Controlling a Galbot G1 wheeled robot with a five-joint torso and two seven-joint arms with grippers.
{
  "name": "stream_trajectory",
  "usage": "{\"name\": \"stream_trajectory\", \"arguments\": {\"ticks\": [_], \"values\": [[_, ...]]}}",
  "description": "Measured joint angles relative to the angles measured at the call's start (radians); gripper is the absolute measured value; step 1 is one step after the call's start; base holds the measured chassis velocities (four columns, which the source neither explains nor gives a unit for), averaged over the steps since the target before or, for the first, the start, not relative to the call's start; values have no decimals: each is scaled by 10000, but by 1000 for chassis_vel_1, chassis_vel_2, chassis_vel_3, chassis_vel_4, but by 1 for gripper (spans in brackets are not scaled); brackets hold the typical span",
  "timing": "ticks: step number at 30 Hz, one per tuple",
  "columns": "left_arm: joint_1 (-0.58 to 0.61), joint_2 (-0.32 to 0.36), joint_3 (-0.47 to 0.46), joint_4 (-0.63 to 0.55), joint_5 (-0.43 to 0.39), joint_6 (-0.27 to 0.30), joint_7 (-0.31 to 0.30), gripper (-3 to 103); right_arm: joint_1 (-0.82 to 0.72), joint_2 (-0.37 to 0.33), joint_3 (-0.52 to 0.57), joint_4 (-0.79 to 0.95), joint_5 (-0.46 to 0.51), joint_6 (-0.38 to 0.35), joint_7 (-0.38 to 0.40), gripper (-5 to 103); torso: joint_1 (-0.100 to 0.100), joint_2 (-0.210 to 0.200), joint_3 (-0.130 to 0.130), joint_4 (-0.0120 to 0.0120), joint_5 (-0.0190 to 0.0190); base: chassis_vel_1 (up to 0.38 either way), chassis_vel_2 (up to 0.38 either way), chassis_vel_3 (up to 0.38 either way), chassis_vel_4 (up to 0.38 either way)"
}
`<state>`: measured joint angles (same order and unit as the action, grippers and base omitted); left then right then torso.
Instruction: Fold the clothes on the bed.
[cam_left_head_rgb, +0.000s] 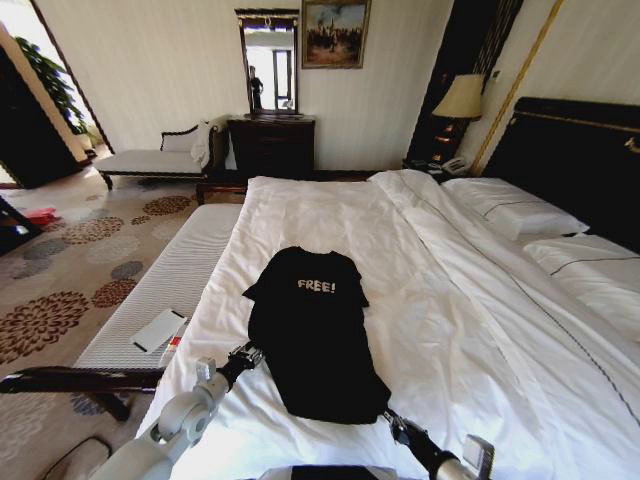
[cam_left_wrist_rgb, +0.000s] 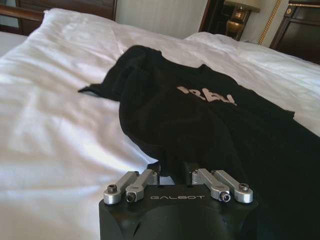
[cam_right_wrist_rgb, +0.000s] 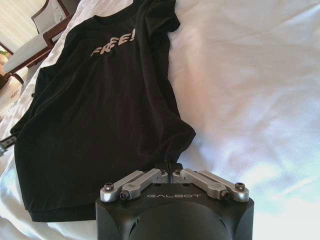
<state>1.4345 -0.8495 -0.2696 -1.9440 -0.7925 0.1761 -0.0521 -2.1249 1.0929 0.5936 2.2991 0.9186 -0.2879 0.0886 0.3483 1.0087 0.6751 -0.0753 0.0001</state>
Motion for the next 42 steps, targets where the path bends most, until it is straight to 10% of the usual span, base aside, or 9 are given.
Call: {"name": "stream_trajectory", "arguments": {"ticks": [8,27,36,42], "values": [[669,706,-776,-762,-452,78,-171,2,114,-107,36,43,73,-11,66,0,0,0,0,2,0,0,0,0,0],[1708,1722,-2316,-2436,-1794,729,-1177,1,40,-38,137,135,84,-3,59,0,0,0,-1,1,1,0,0,0,0],[474,1465,-1356,-1833,-1956,1225,-2156,-1,94,-139,161,85,129,-6,62,0,0,0,0,0,0,0,0,0,0],[-280,746,-224,-1021,-1469,1324,-2262,23,233,-287,155,30,227,-38,64,0,1,0,0,1,-1,0,0,0,0]]}}
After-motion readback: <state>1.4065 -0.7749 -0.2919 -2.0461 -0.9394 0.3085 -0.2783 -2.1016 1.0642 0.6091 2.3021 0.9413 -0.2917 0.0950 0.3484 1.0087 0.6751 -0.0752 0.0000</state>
